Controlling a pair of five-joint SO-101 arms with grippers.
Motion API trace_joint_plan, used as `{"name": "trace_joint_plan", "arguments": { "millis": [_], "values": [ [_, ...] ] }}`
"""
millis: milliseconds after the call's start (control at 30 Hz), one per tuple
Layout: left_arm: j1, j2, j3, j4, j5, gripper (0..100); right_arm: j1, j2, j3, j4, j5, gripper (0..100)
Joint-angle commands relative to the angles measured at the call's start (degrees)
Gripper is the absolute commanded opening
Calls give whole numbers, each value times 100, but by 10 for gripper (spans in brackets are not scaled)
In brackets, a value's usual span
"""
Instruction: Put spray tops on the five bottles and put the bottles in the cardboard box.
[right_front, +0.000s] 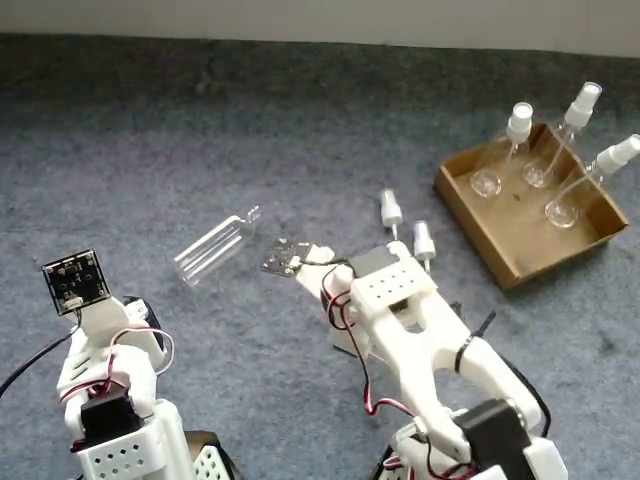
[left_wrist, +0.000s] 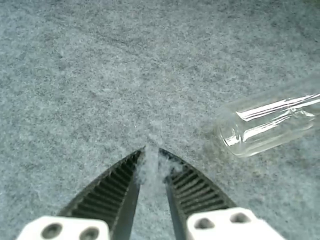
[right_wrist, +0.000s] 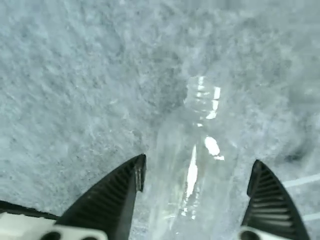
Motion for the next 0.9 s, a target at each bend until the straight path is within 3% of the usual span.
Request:
{"name": "trace_joint_plan", "arguments": {
  "millis": [0,433,867],
  "values": [
    [92,-66,-101,-70,-44,7,-13,224,-312,-391,-88,284],
    [92,-66,-22,-114,-53,8,13,189,-321,-470,-105,156],
    [207,-66,-22,-114,-53,8,875,-2747,-488,145,-132,155]
  ]
}}
